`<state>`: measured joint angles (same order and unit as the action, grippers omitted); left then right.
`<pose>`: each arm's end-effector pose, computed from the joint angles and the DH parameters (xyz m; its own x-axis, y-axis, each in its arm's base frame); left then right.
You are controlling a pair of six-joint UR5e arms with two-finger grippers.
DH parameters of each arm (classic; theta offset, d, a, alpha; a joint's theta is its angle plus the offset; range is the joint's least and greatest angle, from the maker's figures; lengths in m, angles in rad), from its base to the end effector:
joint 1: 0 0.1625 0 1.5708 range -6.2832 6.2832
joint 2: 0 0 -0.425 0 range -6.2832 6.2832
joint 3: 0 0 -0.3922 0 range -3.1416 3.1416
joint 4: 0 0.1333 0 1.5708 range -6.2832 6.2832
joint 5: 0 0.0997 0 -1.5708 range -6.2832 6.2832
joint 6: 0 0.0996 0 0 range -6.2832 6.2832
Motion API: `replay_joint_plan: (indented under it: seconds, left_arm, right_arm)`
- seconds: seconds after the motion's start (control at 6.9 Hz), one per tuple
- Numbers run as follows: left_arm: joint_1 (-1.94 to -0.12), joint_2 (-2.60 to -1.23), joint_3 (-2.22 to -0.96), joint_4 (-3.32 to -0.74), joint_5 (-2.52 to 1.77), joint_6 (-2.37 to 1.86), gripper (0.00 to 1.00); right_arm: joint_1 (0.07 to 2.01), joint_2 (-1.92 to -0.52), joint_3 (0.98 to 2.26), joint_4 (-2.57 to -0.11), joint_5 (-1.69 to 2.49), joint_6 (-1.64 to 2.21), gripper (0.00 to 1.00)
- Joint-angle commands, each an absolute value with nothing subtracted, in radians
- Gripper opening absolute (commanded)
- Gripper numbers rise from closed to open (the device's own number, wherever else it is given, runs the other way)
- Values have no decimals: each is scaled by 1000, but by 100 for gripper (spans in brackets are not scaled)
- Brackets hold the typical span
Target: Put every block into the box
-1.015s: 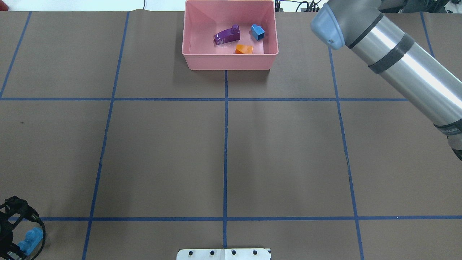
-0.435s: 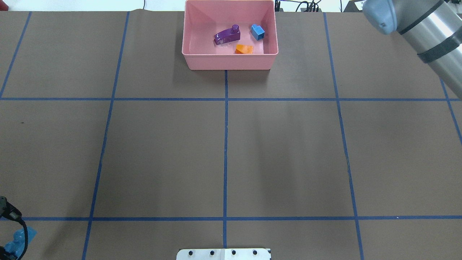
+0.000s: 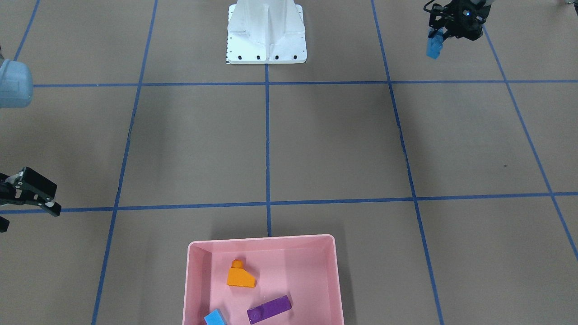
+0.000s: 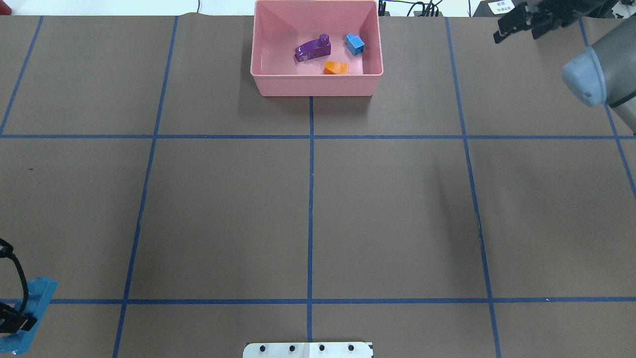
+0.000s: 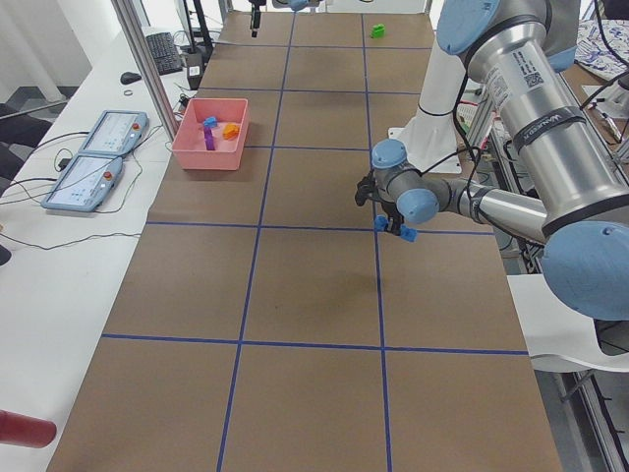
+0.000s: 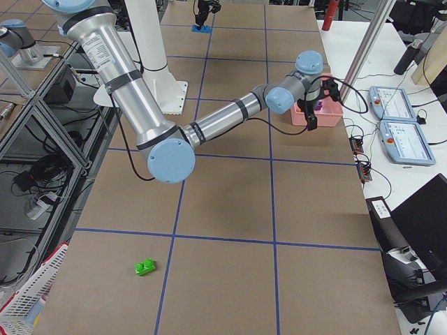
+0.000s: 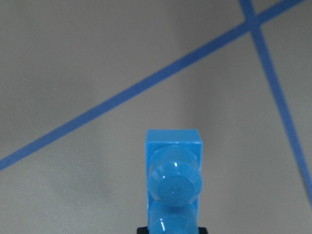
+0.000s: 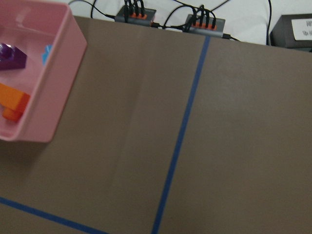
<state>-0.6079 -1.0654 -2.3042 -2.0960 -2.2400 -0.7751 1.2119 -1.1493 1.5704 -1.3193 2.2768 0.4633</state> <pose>0.2074 -0.2314 0.4345 0.4902 0.3415 -0.8019 -0.3580 0.9177 0.1719 -0.1665 -0.6393 0.3872 0.6331 -0.2504 0.7324 -0.0092 0.9437 0.3305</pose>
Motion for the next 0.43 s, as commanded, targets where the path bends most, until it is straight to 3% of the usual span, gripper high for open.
replay_joint_plan:
  seconds: [0.0, 0.29]
  left_arm:
    - [-744, -1162, -2295, -2092, -2327, -775, 0]
    - [-776, -1199, -2295, -2089, -2329, -776, 0]
  right_arm:
    - [1212, -1341, 1574, -1315, 2273, 234, 99]
    - [1212, -1533, 1603, -1310, 2272, 119, 99]
